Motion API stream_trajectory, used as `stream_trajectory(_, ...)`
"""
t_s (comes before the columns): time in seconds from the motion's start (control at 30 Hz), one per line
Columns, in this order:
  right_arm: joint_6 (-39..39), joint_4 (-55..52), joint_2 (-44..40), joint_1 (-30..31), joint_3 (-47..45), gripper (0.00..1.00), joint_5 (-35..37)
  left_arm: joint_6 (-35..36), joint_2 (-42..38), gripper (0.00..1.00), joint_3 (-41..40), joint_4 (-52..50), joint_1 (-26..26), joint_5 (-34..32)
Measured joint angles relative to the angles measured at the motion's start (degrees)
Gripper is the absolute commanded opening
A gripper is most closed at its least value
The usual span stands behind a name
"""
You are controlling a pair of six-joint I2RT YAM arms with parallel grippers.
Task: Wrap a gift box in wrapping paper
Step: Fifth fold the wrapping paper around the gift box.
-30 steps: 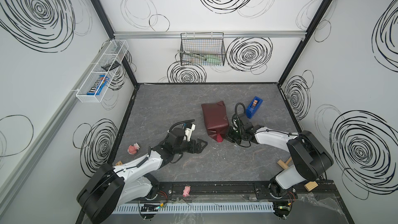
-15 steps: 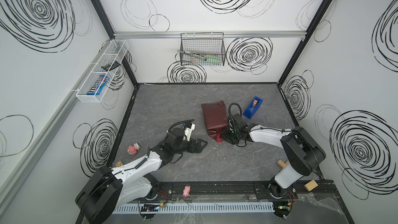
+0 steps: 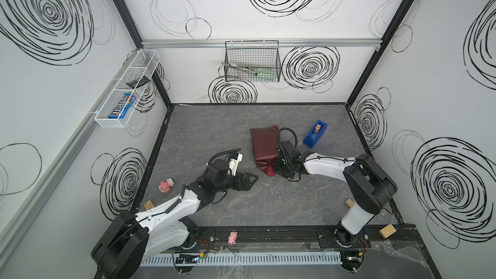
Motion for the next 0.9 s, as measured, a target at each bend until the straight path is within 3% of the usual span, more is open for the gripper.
stream_trajectory(0.4, 3.15, 0.48, -0.13, 1.75, -0.5, 0.0, 1.99, 0.0, -0.92, 0.96, -0.59, -0.87, 0.0, -0.37)
stream_trajectory(0.77, 3.32, 2.47, -4.04, 1.86, -4.35, 0.0, 0.35, 0.02, 1.25, 1.0, -0.59, -0.63, -0.02, -0.22)
stream_trajectory(0.9, 3.76, 4.24, -5.44, 1.86, -5.29, 0.0, -1.11, -0.31, 3.15, 0.95, -0.98, 0.94, -0.11, 0.72)
